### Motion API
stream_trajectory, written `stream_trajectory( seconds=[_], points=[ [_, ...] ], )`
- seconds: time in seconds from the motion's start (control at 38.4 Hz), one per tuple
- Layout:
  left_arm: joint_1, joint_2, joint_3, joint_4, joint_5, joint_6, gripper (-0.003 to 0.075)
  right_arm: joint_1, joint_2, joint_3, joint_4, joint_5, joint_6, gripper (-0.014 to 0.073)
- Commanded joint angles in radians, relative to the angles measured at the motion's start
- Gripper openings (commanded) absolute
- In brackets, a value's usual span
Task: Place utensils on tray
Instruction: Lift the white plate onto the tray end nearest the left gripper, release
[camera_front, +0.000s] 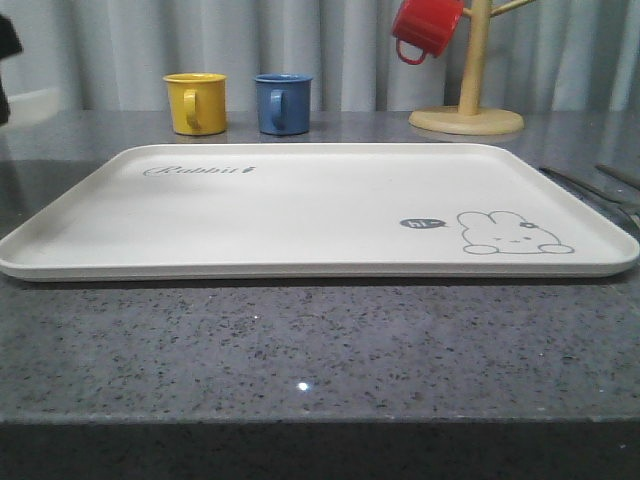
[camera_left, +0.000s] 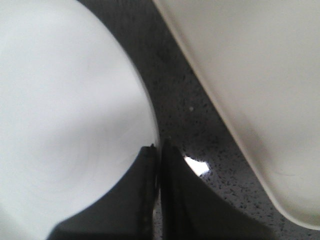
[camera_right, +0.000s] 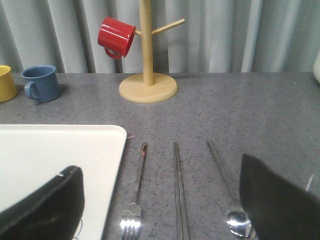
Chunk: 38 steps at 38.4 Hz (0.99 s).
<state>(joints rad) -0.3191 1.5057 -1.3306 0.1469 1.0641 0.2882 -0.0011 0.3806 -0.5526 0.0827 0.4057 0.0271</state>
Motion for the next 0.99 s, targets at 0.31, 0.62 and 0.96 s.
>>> stream_trajectory(
  seconds=[0.31,0.62,0.96],
  points=[
    [-0.425,0.057,-0.242,0.056,0.036,-0.015,-0.0018,-0.004,0.015,-0.034,-0.009,-0.074,-0.012,0.0654],
    [-0.480,0.184,-0.242,-0.005,0.071,-0.015,-0.0018,-0.004,0.015,-0.034,-0.009,-0.074,-0.012,0.0654],
    [-0.469,0.237,-0.243,-0.067,0.094,-0.015,0.0356,-0.004,0.015,-0.034,-0.009,-0.074,-0.012,0.0654]
  ],
)
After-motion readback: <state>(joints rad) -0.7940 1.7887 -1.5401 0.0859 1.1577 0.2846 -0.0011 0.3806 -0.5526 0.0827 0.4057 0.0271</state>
